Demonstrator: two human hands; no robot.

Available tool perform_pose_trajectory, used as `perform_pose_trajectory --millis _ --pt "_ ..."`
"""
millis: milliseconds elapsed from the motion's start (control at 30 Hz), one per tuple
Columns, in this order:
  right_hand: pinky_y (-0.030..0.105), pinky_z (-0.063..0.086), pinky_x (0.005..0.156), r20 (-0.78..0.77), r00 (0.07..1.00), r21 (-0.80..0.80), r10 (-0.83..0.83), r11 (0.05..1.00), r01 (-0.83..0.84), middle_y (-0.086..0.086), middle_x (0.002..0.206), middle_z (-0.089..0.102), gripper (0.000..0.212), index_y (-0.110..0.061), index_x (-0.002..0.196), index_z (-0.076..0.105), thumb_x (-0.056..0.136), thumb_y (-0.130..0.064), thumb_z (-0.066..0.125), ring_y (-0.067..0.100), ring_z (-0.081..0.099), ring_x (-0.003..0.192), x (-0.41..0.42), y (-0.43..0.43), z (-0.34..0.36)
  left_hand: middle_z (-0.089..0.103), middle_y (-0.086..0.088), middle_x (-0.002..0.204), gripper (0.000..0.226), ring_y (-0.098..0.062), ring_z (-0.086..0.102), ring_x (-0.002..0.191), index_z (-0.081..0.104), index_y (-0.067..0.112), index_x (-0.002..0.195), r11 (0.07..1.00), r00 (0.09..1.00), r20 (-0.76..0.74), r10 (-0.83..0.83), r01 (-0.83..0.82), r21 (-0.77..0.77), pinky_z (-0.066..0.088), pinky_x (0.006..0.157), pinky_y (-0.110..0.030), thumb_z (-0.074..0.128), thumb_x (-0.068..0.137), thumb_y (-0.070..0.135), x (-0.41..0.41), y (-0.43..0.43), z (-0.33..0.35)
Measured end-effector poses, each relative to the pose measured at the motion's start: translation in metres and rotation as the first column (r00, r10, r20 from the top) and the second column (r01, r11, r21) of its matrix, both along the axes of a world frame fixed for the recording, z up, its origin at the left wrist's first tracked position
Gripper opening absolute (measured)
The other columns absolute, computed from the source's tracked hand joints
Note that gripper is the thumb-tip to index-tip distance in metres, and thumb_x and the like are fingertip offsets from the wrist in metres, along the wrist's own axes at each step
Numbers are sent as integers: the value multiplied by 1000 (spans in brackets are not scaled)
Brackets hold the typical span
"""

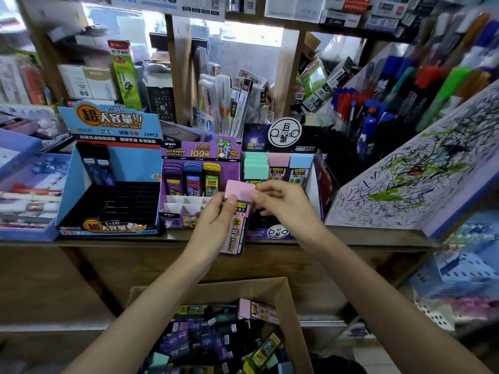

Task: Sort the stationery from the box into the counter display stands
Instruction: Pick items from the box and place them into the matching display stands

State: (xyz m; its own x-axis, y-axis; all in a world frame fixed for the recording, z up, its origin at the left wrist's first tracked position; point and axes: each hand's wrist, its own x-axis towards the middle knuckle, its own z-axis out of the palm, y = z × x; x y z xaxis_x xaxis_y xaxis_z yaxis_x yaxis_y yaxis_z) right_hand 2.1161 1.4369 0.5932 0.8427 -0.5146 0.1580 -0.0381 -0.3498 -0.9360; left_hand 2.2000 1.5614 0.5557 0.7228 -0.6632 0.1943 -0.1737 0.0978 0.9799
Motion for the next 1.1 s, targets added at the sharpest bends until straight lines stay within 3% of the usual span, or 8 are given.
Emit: perform_pose_trajectory --millis 100,233,367,433,533,767,933,1100 --pt "20 53 72 44 997 -33 -62 997 63 -2 85 70 10 -24 84 66 85 -14 68 7 64 79 -2 -6 4 61 5 96 15 11 56 81 53 26 99 1000 996 91 -14 12 24 44 72 -9 38 100 29 -4 -14 7" --pt "21 54 63 84 988 44 -127 991 124 2 73 67 15 -20 78 64 83 -7 69 7 64 63 -8 -30 20 58 9 99 19 -6 53 95 52 18 108 992 967 252 -25 -6 122 42 74 -13 44 98 32 8 -26 14" --pt "20 51 60 148 937 -77 -315 941 329 1 75 66 11 -19 81 64 84 -9 68 9 64 64 -12 -71 35 54 -5 122 51 -22 47 116 47 12 126 779 668 742 47 -490 392 39 95 -38 51 91 49 34 -19 -3" --pt "19 48 64 148 916 -201 -372 896 396 -3 73 65 4 -14 87 68 84 -10 68 8 62 68 -9 -87 33 53 -8 124 59 -25 46 118 47 12 127 708 657 754 0 -532 464 36 98 -41 48 88 56 41 -14 -15" --pt "21 49 71 122 914 -306 -387 861 406 -4 75 63 10 -10 94 70 84 -10 68 7 59 71 1 -94 21 55 -7 120 60 -25 47 115 51 13 123 725 639 769 -23 -520 453 36 96 -39 45 87 60 46 -10 -30" --pt "29 54 80 133 950 -309 -284 898 312 -1 83 66 12 -9 96 71 85 -8 67 11 60 78 20 -93 9 56 -7 121 60 -24 48 115 52 14 123 730 618 786 -19 -529 433 37 95 -39 43 86 61 47 -9 -33" --pt "22 51 76 114 973 -308 -200 924 226 -13 78 62 14 -11 96 71 83 -6 69 4 58 73 18 -100 10 56 -7 120 61 -25 49 114 53 13 123 732 614 789 -22 -527 431 37 94 -39 43 86 60 47 -8 -33" --pt "13 51 68 99 963 -267 -250 926 268 -8 76 64 14 -10 96 72 84 -5 67 6 60 71 23 -103 -3 57 -8 120 61 -25 50 114 53 13 122 735 602 798 -16 -534 418 37 94 -39 42 86 61 48 -9 -35"
